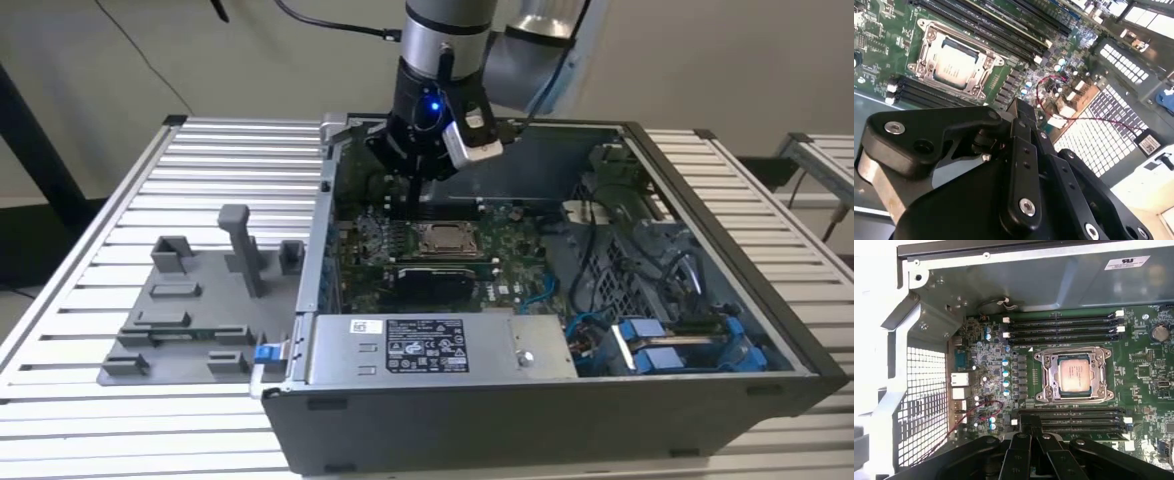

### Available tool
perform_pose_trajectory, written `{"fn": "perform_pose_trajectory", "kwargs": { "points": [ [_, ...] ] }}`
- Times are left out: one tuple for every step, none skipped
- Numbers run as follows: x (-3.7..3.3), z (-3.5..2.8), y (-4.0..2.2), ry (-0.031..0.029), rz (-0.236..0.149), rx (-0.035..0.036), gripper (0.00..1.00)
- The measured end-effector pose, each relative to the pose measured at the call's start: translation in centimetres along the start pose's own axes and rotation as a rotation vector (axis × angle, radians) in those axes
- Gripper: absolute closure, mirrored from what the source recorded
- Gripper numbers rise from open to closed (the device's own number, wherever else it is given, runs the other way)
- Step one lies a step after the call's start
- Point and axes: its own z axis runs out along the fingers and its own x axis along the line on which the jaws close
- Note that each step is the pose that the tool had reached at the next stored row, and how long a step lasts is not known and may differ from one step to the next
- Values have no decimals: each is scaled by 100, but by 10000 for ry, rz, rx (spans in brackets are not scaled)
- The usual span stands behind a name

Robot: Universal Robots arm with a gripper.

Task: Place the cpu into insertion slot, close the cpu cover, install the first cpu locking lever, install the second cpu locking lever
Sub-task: 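Install the second cpu locking lever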

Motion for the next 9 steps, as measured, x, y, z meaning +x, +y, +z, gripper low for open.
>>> {"fn": "perform_pose_trajectory", "kwargs": {
  "points": [
    [0,-1,0,0,0,-1,89],
    [0,-2,0,0,0,0,89],
    [0,-4,0,0,0,0,89],
    [0,-5,1,0,0,0,89],
    [0,-6,1,0,0,0,89],
    [1,-8,1,0,0,0,89],
    [1,-12,1,0,0,-1,89],
    [1,-13,1,0,0,0,89],
    [1,-14,2,1,0,0,89]
  ]
}}
